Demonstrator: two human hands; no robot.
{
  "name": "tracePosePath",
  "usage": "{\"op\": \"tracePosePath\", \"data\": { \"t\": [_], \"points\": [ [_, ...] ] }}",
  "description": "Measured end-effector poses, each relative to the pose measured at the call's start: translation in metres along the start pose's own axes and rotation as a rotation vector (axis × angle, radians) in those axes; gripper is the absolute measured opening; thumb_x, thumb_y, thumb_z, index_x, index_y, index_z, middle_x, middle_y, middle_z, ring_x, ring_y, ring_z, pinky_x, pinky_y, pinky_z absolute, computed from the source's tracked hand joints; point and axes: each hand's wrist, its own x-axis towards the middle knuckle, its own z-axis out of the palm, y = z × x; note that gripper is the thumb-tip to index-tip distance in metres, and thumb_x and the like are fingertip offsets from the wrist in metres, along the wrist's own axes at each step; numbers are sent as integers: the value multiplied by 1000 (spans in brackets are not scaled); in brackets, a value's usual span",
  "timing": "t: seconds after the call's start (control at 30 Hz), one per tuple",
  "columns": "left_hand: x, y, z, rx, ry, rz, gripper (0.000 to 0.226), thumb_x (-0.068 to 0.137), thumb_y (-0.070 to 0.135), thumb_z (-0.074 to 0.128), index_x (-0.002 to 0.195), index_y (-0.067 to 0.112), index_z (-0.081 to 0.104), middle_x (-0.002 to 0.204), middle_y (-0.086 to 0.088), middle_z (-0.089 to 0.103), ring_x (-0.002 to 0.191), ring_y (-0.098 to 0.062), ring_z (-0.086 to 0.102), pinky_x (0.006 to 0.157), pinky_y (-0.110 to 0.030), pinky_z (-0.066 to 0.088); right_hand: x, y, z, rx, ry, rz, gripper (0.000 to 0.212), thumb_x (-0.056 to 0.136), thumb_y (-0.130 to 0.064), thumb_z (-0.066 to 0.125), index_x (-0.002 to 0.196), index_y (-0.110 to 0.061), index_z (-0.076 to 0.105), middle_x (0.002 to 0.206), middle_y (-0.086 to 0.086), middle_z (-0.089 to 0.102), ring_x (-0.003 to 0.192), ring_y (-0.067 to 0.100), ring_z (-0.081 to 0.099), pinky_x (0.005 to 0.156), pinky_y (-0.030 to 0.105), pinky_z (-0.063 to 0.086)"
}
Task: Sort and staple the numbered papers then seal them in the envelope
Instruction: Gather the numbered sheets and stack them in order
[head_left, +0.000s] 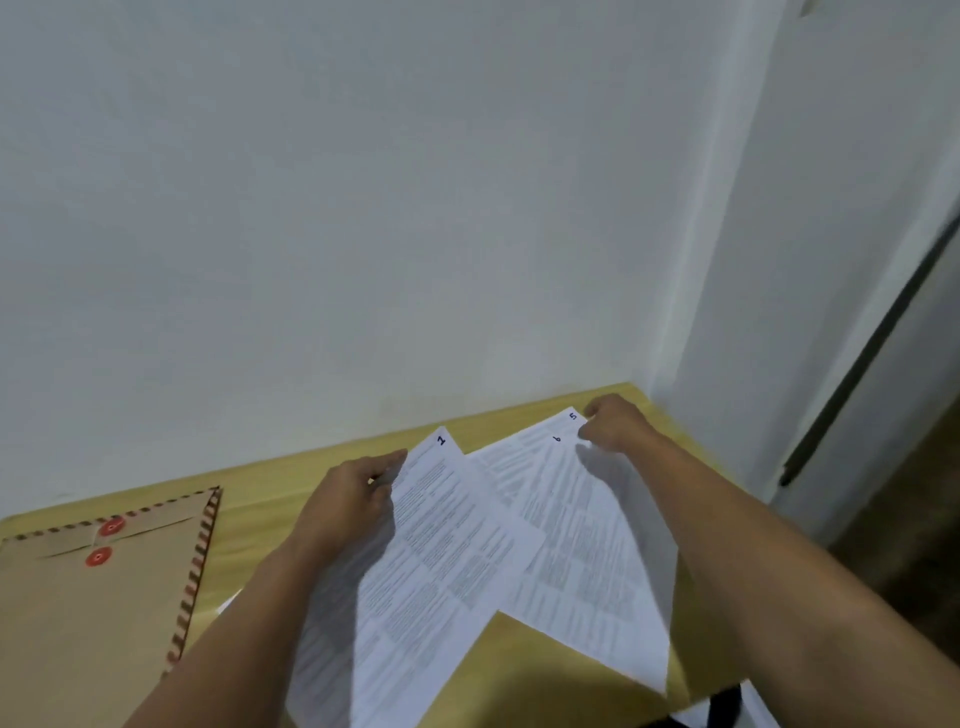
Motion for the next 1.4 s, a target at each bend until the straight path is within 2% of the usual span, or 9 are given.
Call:
{"op": "tracePosePath", "data": {
  "t": [0.07, 0.2, 0.33, 0.43, 0.57, 0.7, 0.87, 1.1, 1.4],
  "points": [
    [9, -10, 10, -14, -17, -22, 50, 93, -2, 53, 133, 25, 68, 129, 12, 70, 118, -7, 66, 99, -23, 50, 16, 6, 11, -2, 2, 29, 34, 78, -26, 75, 105, -7, 71, 109, 10, 74, 103, 30, 70, 85, 35, 57],
    [22, -21, 24, -47, -46, -54, 50, 94, -3, 51, 128, 29, 70, 101, 10, 79, 97, -8, 70, 65, -4, 42, 30, -2, 24, -35, 45, 63, 38, 63, -48, 69, 77, -15, 58, 81, 1, 64, 87, 30, 69, 70, 31, 49],
    [27, -20, 31, -72, -63, -32, 59, 94, -6, 49, 115, 47, 64, 64, 33, 67, 58, 12, 60, 60, -6, 43, 37, -11, 28, -77, 76, 158, 23, 73, -33, 69, 84, -14, 61, 88, 2, 66, 89, 31, 66, 90, 38, 52],
    [28, -25, 34, -115, -94, -30, 63, 95, -5, 46, 112, 52, 63, 54, 17, 64, 47, -3, 50, 58, -21, 44, 48, -8, 29, -35, 63, 207, 28, 73, -36, 75, 82, -13, 60, 86, 0, 67, 88, 26, 67, 84, 38, 44],
    [28, -28, 34, -128, -91, -34, 67, 96, -2, 47, 106, 62, 63, 54, 11, 63, 49, -7, 48, 60, -25, 43, 54, -9, 29, -1, 26, 233, 37, 74, -35, 85, 80, -9, 60, 84, 4, 67, 91, 28, 70, 80, 32, 50],
    [24, -25, 33, -127, -92, -20, 84, 96, -2, 46, 96, 81, 57, 55, 15, 64, 51, -7, 50, 62, -25, 43, 66, -4, 34, -26, 30, 259, 44, 57, -41, 90, 79, -13, 63, 89, 8, 71, 93, 33, 69, 95, 46, 56],
    [22, -21, 30, -100, -91, -9, 66, 97, -5, 47, 111, 59, 58, 56, 24, 64, 50, 4, 52, 60, -20, 44, 101, 10, 47, -52, -1, 238, 46, 43, -40, 83, 77, -13, 68, 84, 6, 71, 83, 30, 69, 97, 48, 55],
    [21, -19, 28, -85, -99, -50, 51, 97, -3, 50, 132, 30, 66, 60, 34, 63, 55, 15, 55, 57, -5, 39, 53, -14, 35, 9, 49, 180, 39, 53, -40, 83, 70, -12, 60, 73, 3, 65, 74, 27, 68, 84, 40, 55],
    [23, -22, 30, -104, -109, -50, 57, 97, -2, 48, 126, 44, 63, 62, 28, 67, 55, 8, 57, 63, -17, 45, 58, -18, 35, 9, -11, 215, 44, 59, -33, 94, 79, -9, 62, 87, 8, 68, 89, 32, 68, 96, 50, 56]
  ]
}}
